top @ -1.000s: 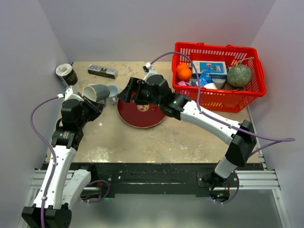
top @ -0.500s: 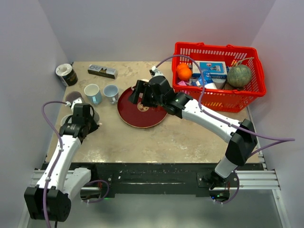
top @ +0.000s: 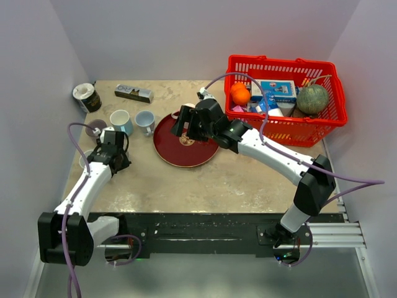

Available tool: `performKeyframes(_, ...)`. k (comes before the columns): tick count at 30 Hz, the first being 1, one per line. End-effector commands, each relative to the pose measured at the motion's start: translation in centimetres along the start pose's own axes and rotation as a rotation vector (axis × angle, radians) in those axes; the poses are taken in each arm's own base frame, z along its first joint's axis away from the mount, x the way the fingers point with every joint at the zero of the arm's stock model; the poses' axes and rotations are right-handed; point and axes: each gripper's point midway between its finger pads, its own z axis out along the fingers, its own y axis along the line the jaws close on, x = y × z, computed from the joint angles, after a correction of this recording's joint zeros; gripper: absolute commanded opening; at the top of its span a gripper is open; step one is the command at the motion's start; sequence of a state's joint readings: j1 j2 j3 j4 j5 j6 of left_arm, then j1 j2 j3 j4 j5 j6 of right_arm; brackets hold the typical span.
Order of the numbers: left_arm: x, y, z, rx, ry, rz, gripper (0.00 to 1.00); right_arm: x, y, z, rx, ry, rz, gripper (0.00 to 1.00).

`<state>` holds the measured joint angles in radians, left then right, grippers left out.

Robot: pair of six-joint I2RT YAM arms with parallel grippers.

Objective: Turn the mug right side up

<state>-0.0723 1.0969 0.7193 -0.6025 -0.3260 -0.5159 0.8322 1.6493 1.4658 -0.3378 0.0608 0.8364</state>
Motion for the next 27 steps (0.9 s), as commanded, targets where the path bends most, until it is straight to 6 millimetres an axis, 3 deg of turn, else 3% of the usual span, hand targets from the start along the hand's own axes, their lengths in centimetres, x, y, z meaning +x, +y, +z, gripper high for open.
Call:
performKeyframes(1,-2.9,-0.3,0.8,-0.012,-0.105,0.016,0.00,-0.5,-0.4,0.4,0.016,-0.008,0.006,0.85)
performKeyframes(5,-2.5,0.3,1.4,-0.046,-0.078,0.010,0.00,-0.4,-0.6,0.6,0.026,0.000,0.008,0.87)
performKeyframes(11,-2.7,0.9,1.8,-0.067,-0.059,-0.001,0.00,-0.9,-1.5,0.8,0.056,-0.027,-0.034,0.99)
performKeyframes(13,-2.9,0.8,1.7,-0.066,-0.057,-0.002,0.07,-0.9,-2.3,1.1,0.094,-0.031,-0.053,0.99)
performKeyframes(15,-3.4,0.7,1.4,-0.060,-0.068,-0.011,0.22,-0.7,-2.9,1.5,0.129,-0.018,-0.072,0.99)
performKeyframes(20,-5.0,-0.1,0.1,-0.014,-0.102,-0.024,0.47,-0.2,-4.8,2.8,0.204,-0.004,-0.110,0.99)
performKeyframes(27,-7.9,-1.2,-3.0,0.063,-0.173,-0.051,0.62,-2.4,-6.9,3.7,0.304,-0.061,-0.273,0.99)
